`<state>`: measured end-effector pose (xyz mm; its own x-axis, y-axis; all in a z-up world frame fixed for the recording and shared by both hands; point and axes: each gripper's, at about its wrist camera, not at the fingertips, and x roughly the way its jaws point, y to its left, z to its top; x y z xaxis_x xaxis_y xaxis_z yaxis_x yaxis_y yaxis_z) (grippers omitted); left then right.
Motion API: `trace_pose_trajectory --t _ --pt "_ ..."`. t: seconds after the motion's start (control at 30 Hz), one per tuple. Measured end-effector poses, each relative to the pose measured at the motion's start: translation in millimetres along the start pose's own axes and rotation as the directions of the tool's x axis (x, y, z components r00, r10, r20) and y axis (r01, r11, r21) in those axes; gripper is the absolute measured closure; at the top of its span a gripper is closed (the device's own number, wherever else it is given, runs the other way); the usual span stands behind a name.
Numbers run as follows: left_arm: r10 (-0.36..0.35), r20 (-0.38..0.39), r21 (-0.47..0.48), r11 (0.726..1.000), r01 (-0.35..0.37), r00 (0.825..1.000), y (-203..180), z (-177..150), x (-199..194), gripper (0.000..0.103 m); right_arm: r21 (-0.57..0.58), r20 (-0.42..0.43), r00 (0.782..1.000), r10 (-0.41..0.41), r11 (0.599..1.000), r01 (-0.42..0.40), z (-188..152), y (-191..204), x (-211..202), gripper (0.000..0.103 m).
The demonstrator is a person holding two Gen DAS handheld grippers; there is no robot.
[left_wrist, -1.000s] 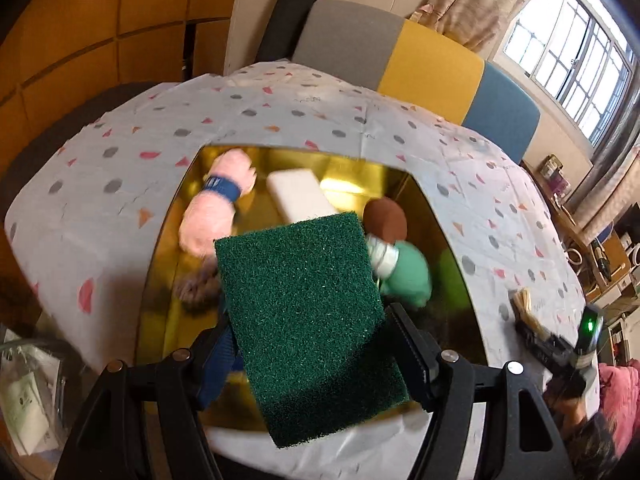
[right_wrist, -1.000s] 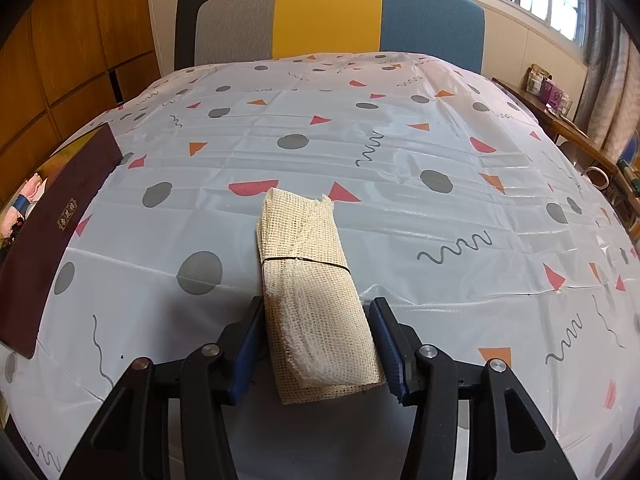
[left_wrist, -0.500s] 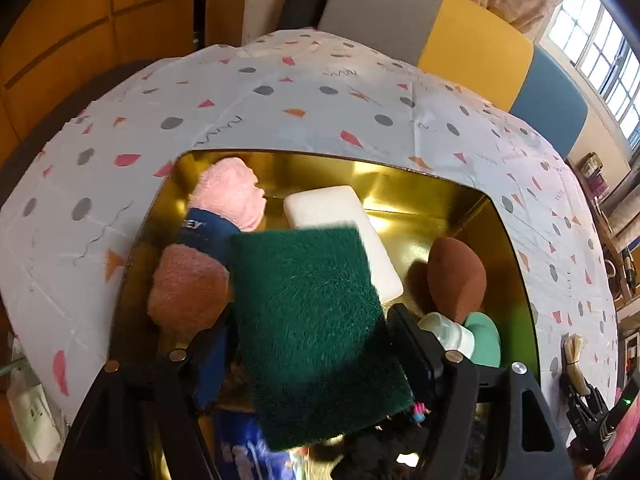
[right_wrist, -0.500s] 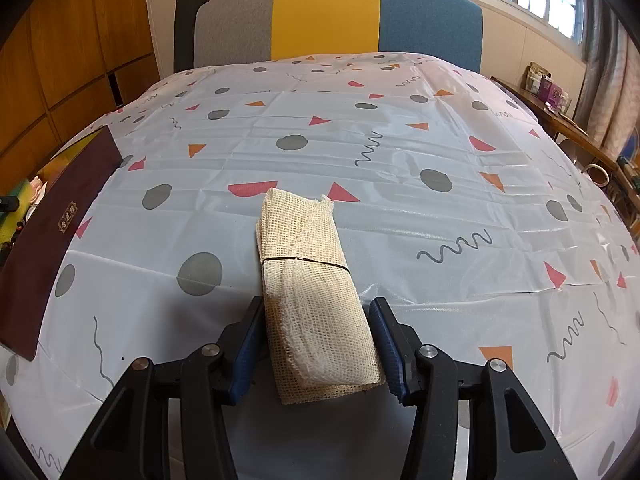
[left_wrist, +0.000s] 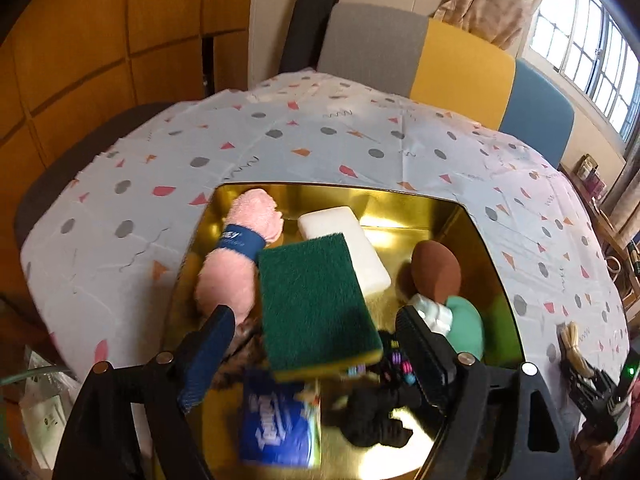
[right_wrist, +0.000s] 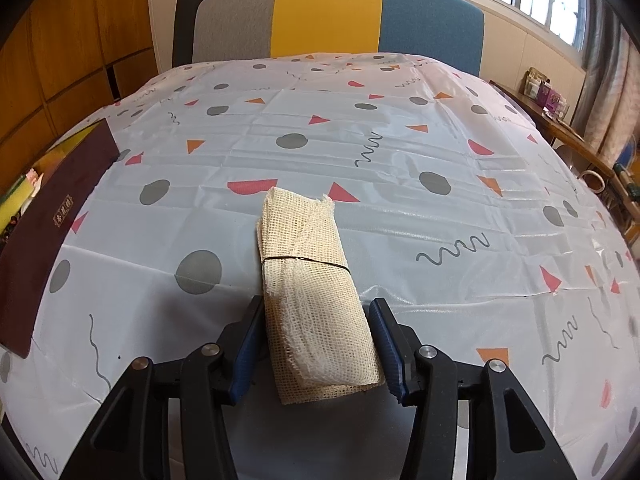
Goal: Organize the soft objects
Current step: 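Carry the sponge into the tray and release it with the left gripper, then carry the cream mesh cloth roll into the tray with the right gripper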
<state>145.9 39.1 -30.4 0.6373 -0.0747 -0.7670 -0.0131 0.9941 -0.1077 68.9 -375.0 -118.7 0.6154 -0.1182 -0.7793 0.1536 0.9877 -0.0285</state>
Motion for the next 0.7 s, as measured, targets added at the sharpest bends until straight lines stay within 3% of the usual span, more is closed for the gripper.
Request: trace_pose_trajectory --t 0.23,0.4,0.7 --pt "-0.028 0.038 0.031 0.999 0.027 0.999 -4 -29 -41 0.019 0.025 -0.037 0.998 -0.042 0.999 0.043 7 9 -2 0.06" --pt "-0.02 0.056 0.043 0.999 0.017 0.998 0 -43 -56 0.019 0.012 -0.059 0.998 -0.024 1.0 0.025 18 29 -6 0.062" --pt "-0.012 0.052 0.009 1.0 0.012 0.999 15 -53 -59 0.019 -0.018 -0.004 0.994 0.112 0.993 -0.113 54 90 -39 0.063"
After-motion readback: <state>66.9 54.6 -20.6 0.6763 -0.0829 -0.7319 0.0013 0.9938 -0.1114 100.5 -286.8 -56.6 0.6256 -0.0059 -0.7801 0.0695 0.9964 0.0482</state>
